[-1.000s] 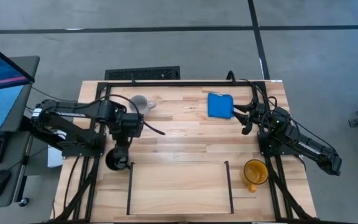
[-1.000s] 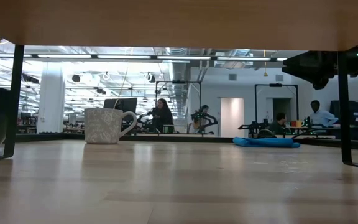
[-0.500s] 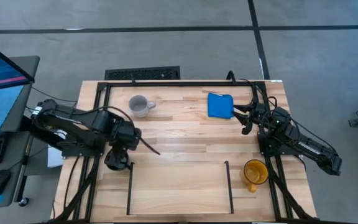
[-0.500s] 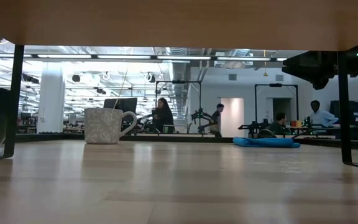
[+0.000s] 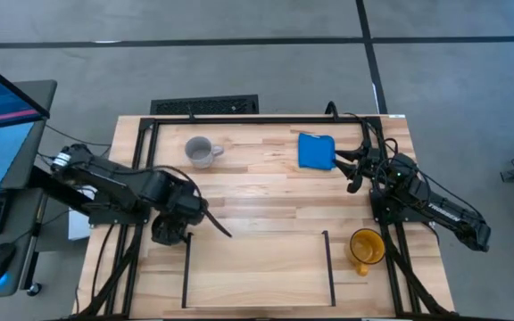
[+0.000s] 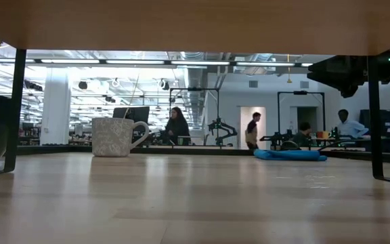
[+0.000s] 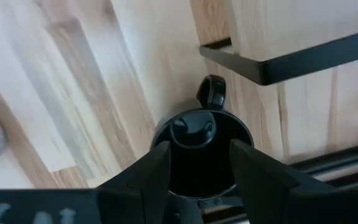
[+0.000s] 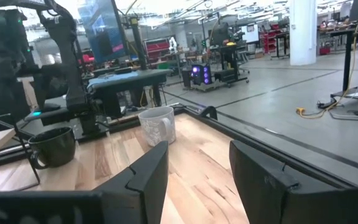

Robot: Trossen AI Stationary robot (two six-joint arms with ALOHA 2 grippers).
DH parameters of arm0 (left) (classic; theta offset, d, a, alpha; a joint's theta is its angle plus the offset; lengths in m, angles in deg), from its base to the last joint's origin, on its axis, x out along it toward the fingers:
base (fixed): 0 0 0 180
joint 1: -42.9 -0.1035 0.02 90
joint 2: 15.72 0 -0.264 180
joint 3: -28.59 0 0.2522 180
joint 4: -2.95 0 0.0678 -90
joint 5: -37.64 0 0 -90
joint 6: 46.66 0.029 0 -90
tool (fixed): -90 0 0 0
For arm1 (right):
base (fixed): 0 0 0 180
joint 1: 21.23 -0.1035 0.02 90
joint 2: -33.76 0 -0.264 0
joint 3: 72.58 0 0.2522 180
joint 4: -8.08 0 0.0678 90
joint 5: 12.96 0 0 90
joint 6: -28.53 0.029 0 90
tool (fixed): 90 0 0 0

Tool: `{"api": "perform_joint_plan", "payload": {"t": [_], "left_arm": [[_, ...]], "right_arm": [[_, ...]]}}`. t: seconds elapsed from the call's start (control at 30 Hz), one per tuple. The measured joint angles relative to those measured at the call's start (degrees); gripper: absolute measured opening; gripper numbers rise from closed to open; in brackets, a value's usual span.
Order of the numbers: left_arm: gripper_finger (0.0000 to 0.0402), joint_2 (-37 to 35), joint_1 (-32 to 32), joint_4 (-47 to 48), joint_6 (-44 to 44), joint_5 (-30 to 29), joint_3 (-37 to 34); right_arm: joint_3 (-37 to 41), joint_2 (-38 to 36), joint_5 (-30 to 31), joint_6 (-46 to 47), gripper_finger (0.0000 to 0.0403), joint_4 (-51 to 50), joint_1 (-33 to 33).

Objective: Stack small to large cups/mugs on shelf
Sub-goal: Put the black mug on the shelf

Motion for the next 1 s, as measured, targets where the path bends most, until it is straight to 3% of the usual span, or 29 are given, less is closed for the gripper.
{"api": "perform_joint_plan", "payload": {"t": [0.23,0.6,0.8,1.0], "left_arm": [[0.0157,4.94,1.78,-0.19,-0.26,0.61,-0.02],[0.0157,4.82,1.83,-3.06,-8.20,-3.06,-0.04],[0.0157,-1.35,1.90,-2.91,-13.61,-4.73,-7.16],[0.0157,-11.12,1.90,-11.23,-28.40,-4.92,-16.58]], "right_arm": [[-0.01,0.02,0.00,0.00,0.0192,0.00,-0.01],[0.00,0.02,0.00,0.00,0.0193,0.00,0.00],[-0.02,0.02,0.00,0.00,0.0192,0.00,0.00],[-0.02,0.02,0.00,0.00,0.0191,0.00,-0.01]]}}
